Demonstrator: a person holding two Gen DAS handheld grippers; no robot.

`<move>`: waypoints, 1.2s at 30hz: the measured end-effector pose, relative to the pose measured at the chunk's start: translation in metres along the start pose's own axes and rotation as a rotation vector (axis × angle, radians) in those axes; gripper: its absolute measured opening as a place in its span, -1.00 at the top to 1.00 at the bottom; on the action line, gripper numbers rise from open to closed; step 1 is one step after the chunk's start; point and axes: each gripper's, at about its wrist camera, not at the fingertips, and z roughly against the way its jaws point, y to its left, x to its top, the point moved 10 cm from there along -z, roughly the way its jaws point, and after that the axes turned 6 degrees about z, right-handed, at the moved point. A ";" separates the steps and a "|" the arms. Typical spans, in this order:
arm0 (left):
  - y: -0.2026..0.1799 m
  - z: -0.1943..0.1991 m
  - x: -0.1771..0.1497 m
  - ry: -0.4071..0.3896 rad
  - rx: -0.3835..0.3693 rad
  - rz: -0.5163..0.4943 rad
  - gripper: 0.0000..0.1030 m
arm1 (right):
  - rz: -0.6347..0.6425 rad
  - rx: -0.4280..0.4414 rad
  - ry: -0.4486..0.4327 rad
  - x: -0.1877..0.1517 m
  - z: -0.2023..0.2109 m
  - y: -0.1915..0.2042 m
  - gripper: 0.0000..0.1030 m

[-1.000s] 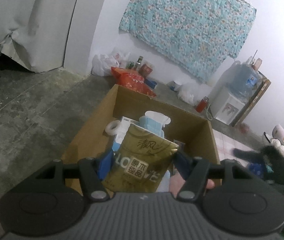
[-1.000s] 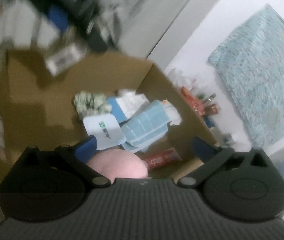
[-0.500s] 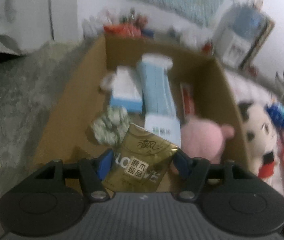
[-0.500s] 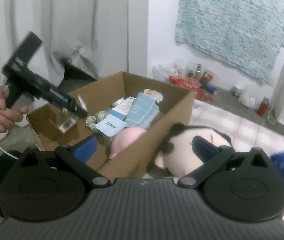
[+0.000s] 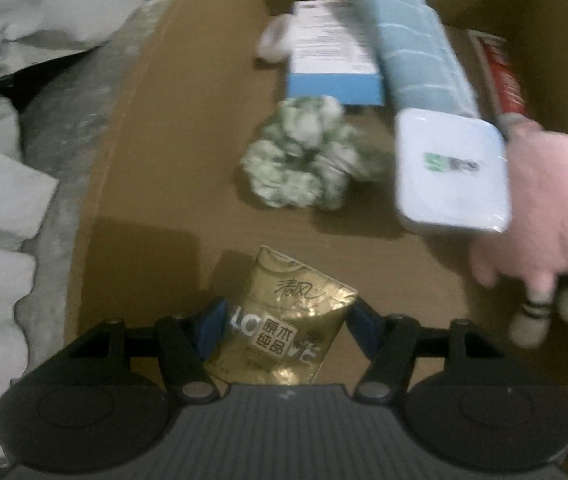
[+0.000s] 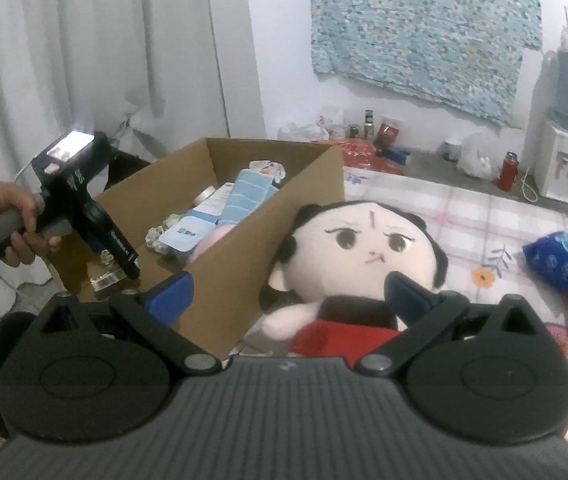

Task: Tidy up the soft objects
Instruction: 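Lower the gold packet with left while right lowers the pig into the box, opening both, then grasp the blue tissue-roll pack on the bed with the left gripper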

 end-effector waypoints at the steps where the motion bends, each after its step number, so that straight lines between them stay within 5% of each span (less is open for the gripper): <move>1: 0.004 -0.002 0.000 -0.008 0.025 0.014 -0.31 | -0.011 0.001 0.001 -0.001 0.000 -0.002 -0.98; 7: 0.020 -0.005 0.002 -0.097 0.061 0.101 -0.35 | -0.057 -0.006 0.002 -0.009 0.005 -0.013 -0.98; 9: 0.020 -0.002 0.001 -0.135 0.073 0.097 -0.57 | -0.060 -0.015 -0.001 -0.011 0.010 -0.017 -0.98; 12: 0.020 0.010 0.001 -0.214 0.117 0.094 -0.63 | -0.071 -0.033 -0.008 -0.016 0.019 -0.022 -0.98; 17: 0.011 0.046 -0.004 -0.317 0.081 0.115 -0.64 | -0.103 -0.080 -0.016 -0.028 0.037 -0.032 -0.98; 27: -0.083 0.189 -0.022 -0.571 -0.241 0.105 -0.87 | -0.156 -0.226 -0.069 -0.053 0.100 -0.092 -0.98; 36: -0.208 0.281 -0.041 -0.563 -0.505 -0.073 -0.96 | -0.159 -0.229 -0.151 -0.040 0.140 -0.158 -0.98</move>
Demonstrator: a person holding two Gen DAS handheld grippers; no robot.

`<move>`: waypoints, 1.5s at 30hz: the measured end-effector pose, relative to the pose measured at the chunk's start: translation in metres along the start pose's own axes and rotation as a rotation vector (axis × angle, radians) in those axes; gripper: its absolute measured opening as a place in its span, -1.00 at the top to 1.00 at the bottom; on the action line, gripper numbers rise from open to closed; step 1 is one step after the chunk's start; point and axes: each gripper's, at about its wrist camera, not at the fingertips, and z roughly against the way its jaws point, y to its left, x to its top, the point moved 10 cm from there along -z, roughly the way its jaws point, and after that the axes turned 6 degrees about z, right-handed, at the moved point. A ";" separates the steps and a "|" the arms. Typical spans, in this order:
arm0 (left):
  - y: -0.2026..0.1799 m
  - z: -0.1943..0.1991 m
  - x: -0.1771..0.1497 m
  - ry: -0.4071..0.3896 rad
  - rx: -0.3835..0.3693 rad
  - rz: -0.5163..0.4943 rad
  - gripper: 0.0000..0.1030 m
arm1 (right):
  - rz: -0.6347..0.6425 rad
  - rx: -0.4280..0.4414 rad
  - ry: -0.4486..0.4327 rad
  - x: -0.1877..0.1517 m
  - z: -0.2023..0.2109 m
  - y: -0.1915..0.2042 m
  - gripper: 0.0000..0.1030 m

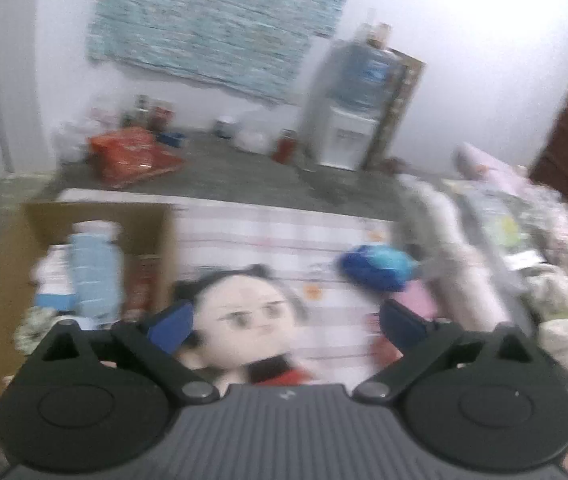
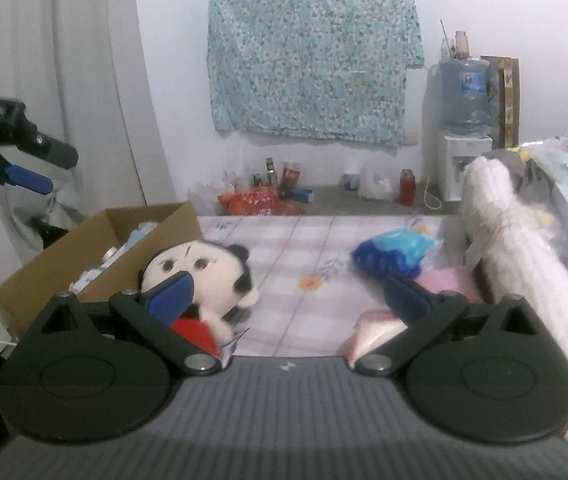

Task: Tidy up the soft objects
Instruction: 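Grasp the blue tissue-roll pack on the bed with the left gripper, then hold the blue pack with left gripper while right grasps the pink bubble pad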

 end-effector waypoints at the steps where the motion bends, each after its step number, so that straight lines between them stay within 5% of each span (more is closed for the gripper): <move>1: -0.015 -0.004 0.001 0.011 -0.025 -0.005 -0.96 | 0.002 0.005 -0.003 0.005 -0.002 -0.009 -0.98; 11: -0.116 -0.124 0.019 0.223 -0.212 0.164 -0.96 | -0.093 0.049 0.041 0.000 -0.044 -0.069 -0.98; 19: -0.125 -0.288 0.006 0.430 -0.154 0.529 -0.96 | -0.124 0.034 0.064 -0.050 -0.071 -0.089 -0.98; 23: -0.129 -0.342 0.002 0.469 -0.148 0.676 -0.96 | -0.100 0.026 0.084 -0.063 -0.076 -0.093 -0.98; 31: -0.162 -0.403 -0.008 0.521 -0.118 0.710 -1.00 | -0.199 0.101 0.094 -0.075 -0.075 -0.103 -0.98; 35: -0.167 -0.421 -0.015 0.538 -0.018 0.674 -1.00 | -0.242 0.101 0.091 -0.076 -0.077 -0.110 -0.98; 39: -0.167 -0.435 -0.025 0.567 0.054 0.647 -0.66 | -0.258 0.101 0.080 -0.077 -0.075 -0.114 -0.98; 45: -0.152 -0.422 -0.023 0.514 0.051 0.584 -0.52 | -0.207 0.077 0.049 -0.071 -0.070 -0.112 -0.98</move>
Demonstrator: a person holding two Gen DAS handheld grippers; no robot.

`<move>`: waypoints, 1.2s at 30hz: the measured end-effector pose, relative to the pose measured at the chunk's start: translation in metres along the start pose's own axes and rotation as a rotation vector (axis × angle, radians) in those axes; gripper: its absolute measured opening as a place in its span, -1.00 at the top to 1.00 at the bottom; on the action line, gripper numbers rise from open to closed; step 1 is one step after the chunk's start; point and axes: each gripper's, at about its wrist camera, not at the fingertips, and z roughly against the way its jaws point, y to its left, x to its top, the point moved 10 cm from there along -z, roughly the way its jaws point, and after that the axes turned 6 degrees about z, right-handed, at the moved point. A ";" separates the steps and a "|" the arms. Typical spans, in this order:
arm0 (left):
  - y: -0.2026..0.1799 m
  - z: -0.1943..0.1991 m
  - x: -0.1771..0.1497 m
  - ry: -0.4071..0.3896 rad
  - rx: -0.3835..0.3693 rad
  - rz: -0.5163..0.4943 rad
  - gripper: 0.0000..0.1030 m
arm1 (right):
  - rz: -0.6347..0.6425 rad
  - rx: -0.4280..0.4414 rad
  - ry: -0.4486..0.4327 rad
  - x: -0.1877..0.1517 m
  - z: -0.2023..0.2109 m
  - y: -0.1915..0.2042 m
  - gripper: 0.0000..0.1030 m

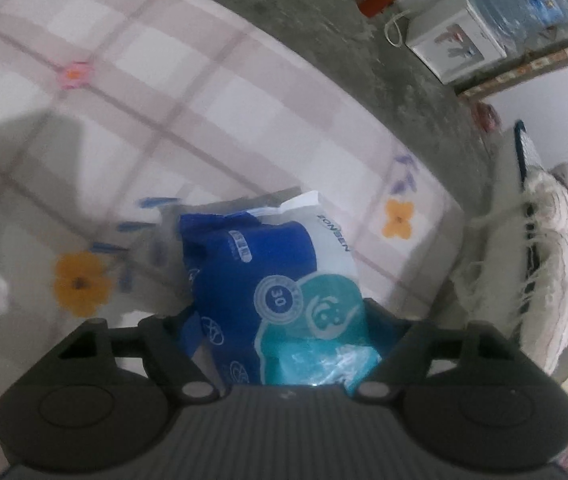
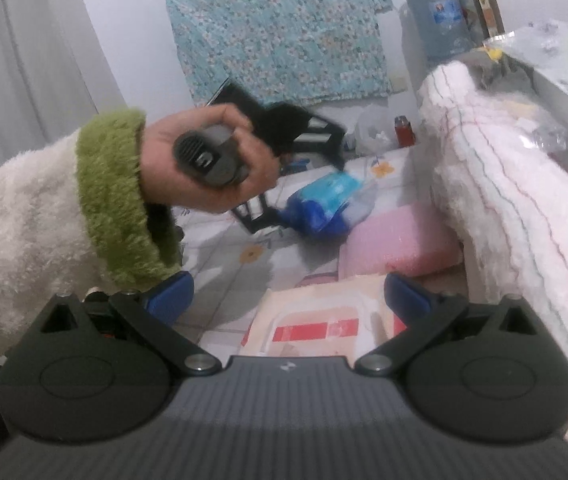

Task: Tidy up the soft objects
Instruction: 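Hold the blue pack with left gripper while right grasps the pink bubble pad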

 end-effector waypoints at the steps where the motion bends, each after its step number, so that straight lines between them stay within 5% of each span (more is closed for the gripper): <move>1: 0.005 0.004 0.001 -0.006 0.003 0.007 -0.52 | 0.006 -0.003 -0.008 0.001 0.001 0.001 -0.98; 6: 0.033 0.036 0.006 -0.017 -0.050 0.012 -0.51 | -0.018 -0.026 -0.045 0.011 0.003 -0.003 -0.98; 12: 0.041 0.126 0.001 -0.116 -0.196 -0.127 -0.51 | -0.232 -0.063 -0.029 0.035 -0.006 -0.020 -0.98; 19: 0.066 0.228 -0.015 -0.234 -0.373 -0.216 -0.51 | -0.405 -0.084 0.097 0.060 -0.049 -0.027 -0.98; 26: 0.134 0.299 -0.027 -0.339 -0.469 -0.241 -0.51 | -0.597 -0.297 0.317 0.037 -0.100 -0.055 -0.98; 36: 0.224 0.335 -0.039 -0.409 -0.535 -0.224 -0.51 | -0.807 -0.583 0.407 0.007 -0.138 -0.084 -0.98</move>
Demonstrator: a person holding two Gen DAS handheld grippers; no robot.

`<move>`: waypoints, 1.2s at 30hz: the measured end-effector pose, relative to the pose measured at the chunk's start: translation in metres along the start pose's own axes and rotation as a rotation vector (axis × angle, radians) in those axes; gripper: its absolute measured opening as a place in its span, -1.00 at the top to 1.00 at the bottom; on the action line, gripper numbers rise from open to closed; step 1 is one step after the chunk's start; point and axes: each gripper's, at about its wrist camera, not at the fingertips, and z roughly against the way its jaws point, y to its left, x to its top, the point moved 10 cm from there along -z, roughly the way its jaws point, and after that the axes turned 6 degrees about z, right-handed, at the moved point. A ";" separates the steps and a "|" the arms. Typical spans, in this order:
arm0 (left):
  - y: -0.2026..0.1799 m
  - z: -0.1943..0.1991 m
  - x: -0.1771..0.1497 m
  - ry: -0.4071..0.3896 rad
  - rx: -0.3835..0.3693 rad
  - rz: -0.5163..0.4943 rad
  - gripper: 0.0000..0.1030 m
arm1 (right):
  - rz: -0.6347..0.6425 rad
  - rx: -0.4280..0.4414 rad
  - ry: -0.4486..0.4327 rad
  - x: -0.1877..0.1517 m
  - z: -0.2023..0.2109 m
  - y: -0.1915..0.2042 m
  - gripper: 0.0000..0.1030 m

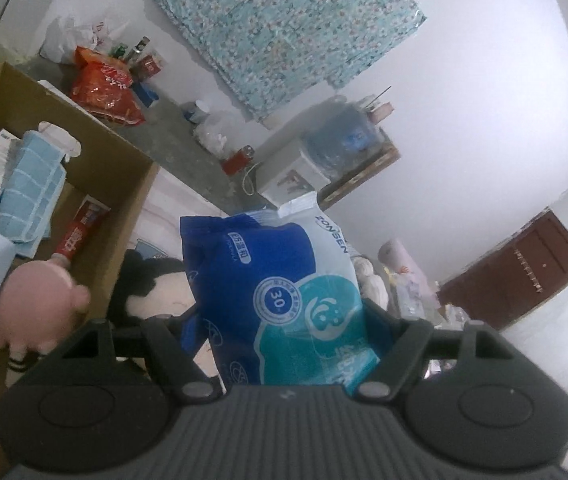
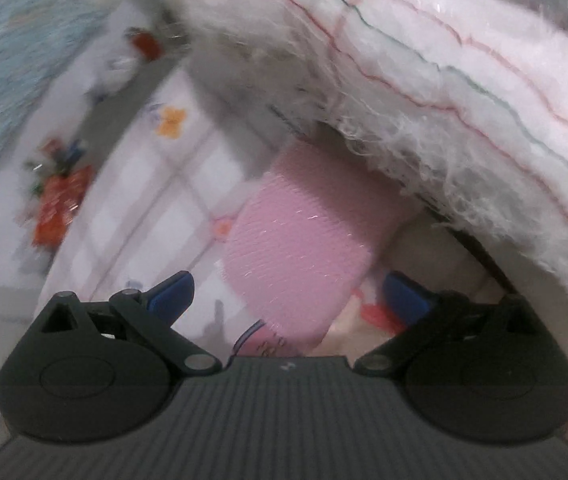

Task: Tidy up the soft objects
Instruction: 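Hold the blue pack with left gripper while right grasps the pink bubble pad, then release the blue pack into the box with left while right carries the pink pad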

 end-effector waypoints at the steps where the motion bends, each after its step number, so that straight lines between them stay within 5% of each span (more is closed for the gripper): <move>1: 0.004 0.005 -0.001 -0.002 -0.011 0.001 -0.51 | -0.010 -0.024 -0.015 0.001 -0.003 -0.001 -0.98; 10: 0.043 0.033 -0.012 0.010 0.021 -0.030 -0.51 | -0.048 -0.158 -0.110 0.026 -0.026 0.005 -0.98; 19: 0.062 0.043 -0.020 0.002 0.095 -0.079 -0.51 | 0.210 -0.369 -0.155 0.024 -0.047 0.027 -0.92; 23: 0.067 0.044 -0.014 -0.024 0.197 -0.142 -0.51 | 0.293 -0.336 -0.183 0.023 -0.044 0.036 -0.66; 36: 0.067 0.051 -0.013 -0.066 0.347 -0.224 -0.51 | 0.336 -0.129 -0.212 0.011 -0.009 0.038 -0.56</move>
